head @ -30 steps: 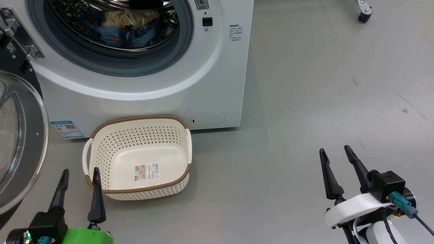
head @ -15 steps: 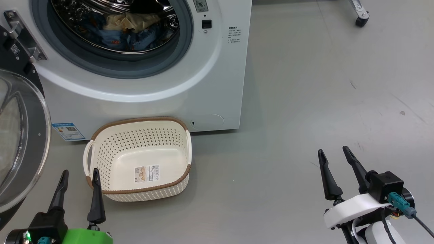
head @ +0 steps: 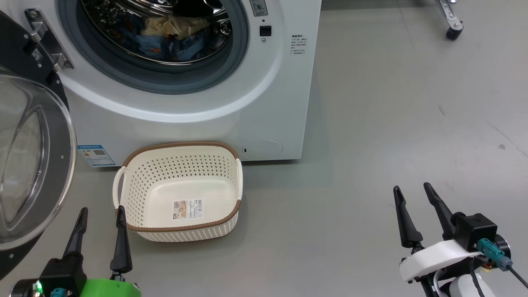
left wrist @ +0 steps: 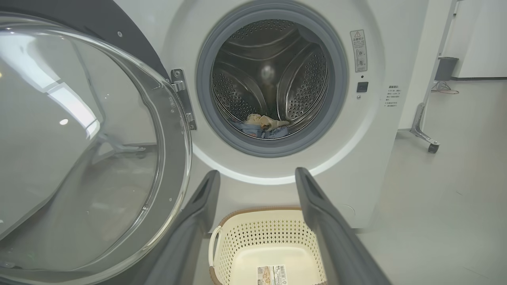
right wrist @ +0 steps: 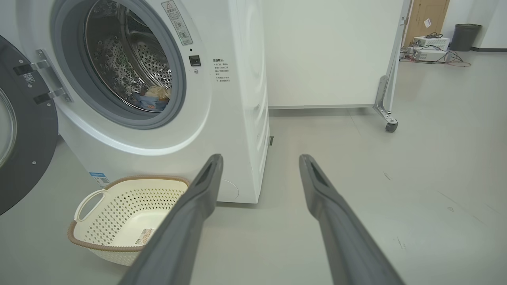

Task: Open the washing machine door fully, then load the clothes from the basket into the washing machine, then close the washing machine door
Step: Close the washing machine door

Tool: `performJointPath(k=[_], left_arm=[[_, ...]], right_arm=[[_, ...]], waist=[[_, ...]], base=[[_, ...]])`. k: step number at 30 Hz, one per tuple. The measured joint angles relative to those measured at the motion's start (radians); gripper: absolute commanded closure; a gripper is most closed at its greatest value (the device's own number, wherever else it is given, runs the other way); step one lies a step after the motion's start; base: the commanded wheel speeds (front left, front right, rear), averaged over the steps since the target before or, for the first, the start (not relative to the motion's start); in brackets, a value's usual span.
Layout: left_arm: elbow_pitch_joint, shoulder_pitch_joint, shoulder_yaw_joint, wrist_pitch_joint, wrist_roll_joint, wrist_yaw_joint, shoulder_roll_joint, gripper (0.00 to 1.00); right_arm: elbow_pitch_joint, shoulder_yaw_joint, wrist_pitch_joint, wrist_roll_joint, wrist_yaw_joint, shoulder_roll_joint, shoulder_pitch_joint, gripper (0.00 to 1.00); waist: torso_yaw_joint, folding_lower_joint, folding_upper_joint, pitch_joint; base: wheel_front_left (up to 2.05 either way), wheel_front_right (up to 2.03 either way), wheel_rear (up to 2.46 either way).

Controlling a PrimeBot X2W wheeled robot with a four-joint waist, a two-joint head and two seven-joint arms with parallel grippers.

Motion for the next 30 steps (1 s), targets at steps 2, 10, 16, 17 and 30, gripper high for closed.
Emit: performJointPath(k=[2, 10, 16, 17, 30], left_arm=[[0.002, 0.000, -0.002, 0.000, 0.000, 0.008, 0.000, 0.00], [0.008, 0.000, -0.005, 0.000, 0.000, 0.030, 0.000, 0.00], [0.011, 0.001, -0.009, 0.000, 0.000, 0.047, 0.000, 0.00], [0.011, 0.001, -0.011, 0.000, 0.000, 0.050, 0.000, 0.00], [0.013, 0.001, -0.023, 0.000, -0.011, 0.070, 0.000, 0.00]], right_arm=[[-0.001, -0.003, 0.000, 0.000, 0.000, 0.000, 0.002, 0.00], [-0.005, -0.008, 0.000, 0.000, 0.000, -0.002, 0.019, 0.00], [-0.009, -0.006, 0.000, -0.002, 0.000, -0.008, 0.019, 0.00], [-0.010, -0.005, 0.000, -0.002, 0.000, -0.008, 0.020, 0.00], [-0.013, -0.001, 0.000, -0.009, 0.000, -0.015, 0.023, 0.00]], waist=[[0.012, 0.0000, 0.0000, -0.001], [0.078, 0.0000, 0.0000, -0.007], [0.137, 0.0000, 0.0000, -0.010], [0.148, 0.0000, 0.0000, -0.010], [0.286, 0.0000, 0.0000, -0.009]], base=[[0.00, 0.00, 0.00], [0.00, 0.00, 0.00], [0.00, 0.00, 0.00], [0.00, 0.00, 0.00], [0.00, 0.00, 0.00]])
